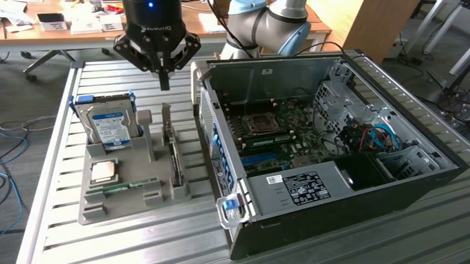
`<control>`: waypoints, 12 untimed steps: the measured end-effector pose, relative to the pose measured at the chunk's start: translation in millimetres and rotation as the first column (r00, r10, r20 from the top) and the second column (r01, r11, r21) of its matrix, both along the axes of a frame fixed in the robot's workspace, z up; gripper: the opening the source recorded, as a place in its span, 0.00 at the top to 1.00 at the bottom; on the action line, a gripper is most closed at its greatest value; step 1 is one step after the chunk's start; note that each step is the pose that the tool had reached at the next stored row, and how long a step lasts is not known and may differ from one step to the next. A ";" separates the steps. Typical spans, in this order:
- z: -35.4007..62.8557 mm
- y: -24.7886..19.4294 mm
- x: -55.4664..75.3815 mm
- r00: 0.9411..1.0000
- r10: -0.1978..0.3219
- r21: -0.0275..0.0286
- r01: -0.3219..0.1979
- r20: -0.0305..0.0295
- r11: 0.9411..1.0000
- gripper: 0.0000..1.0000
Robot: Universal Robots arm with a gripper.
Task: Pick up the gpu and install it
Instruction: 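Reach for the gpu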
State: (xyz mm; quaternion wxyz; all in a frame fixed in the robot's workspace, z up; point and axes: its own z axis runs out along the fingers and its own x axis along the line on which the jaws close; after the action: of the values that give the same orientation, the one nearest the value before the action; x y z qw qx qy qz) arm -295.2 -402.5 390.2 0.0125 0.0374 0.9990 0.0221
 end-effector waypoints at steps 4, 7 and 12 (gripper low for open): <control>0.0 -2.8 0.0 1.000 0.000 0.000 0.000 0.000 1.000 0.89; 0.0 -3.2 0.0 1.000 0.000 0.000 0.000 0.000 1.000 0.89; 0.0 -3.6 0.0 1.000 0.000 0.000 0.000 0.000 1.000 0.89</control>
State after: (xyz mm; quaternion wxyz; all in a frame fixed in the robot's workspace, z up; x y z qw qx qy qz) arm -295.3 -406.0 390.1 0.0125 0.0374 0.9990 0.0221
